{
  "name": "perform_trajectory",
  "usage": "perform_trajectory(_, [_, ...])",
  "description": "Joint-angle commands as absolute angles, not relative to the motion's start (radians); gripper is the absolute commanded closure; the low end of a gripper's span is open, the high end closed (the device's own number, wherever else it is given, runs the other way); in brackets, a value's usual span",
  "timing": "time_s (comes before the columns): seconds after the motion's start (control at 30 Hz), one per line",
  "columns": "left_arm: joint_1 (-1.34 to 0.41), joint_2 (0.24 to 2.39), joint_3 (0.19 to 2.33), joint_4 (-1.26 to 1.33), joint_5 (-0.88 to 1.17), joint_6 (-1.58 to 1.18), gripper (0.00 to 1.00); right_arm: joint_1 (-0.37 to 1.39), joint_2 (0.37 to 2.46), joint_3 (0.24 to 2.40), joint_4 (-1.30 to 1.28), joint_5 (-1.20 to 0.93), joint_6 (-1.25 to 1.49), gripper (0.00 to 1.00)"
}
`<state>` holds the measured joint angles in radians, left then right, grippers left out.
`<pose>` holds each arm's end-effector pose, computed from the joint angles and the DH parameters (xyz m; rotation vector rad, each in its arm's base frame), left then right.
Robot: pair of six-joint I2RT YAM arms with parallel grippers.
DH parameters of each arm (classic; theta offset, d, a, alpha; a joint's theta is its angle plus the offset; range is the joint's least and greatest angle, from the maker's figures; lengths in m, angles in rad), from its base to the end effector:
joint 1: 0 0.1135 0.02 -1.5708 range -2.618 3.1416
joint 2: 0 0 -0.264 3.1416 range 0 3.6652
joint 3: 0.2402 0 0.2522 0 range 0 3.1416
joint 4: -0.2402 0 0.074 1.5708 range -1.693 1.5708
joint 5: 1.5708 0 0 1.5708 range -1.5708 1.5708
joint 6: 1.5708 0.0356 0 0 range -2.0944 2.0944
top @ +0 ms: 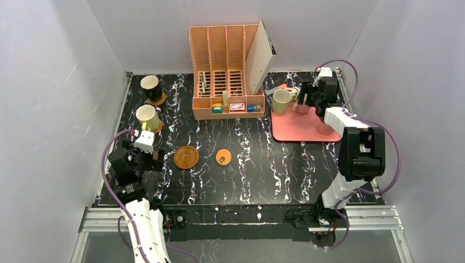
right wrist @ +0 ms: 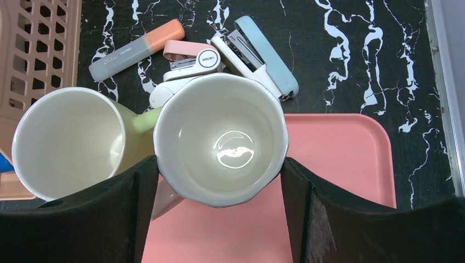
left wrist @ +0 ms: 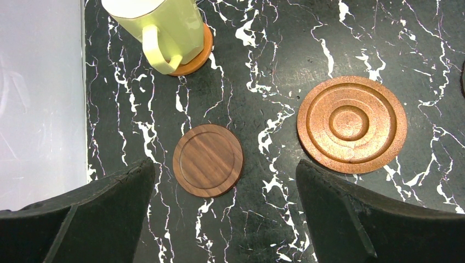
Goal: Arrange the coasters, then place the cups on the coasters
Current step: Pick up the cup from the tray.
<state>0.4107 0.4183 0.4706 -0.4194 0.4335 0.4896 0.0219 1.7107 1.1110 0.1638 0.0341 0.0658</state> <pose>0.1155 0.0340 0.2553 0.3594 1.8729 0.1897 0.3922 0.0074 0.2399 0.0659 2.0054 0.0219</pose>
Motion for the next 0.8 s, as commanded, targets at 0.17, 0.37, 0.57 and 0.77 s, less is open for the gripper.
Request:
perform_trajectory(0.17, [0.417, 0.416, 0.46, -0.423, 0.437, 0.483, 0.02, 0.028, 1.611, 1.091, 0.257, 0.023, 0.032, 0.48])
perform_trajectory(0.37, [0.418, 0.415, 0.46, -0.425, 0.437, 0.484, 0.02, 0.028, 1.528, 1.046, 0.289, 0.011, 0.04, 0.54])
perform_trajectory(0.57, [0.417, 0.416, 0.46, -0.424, 0.436, 0.483, 0.02, 0.026, 1.473, 1.023, 0.299, 0.006, 0.043, 0.57])
perform_trajectory(0.77, [0.417, 0.416, 0.46, -0.425, 0.434, 0.483, 0.02, 0.026, 1.398, 0.996, 0.313, -0.04, 0.045, 0.57])
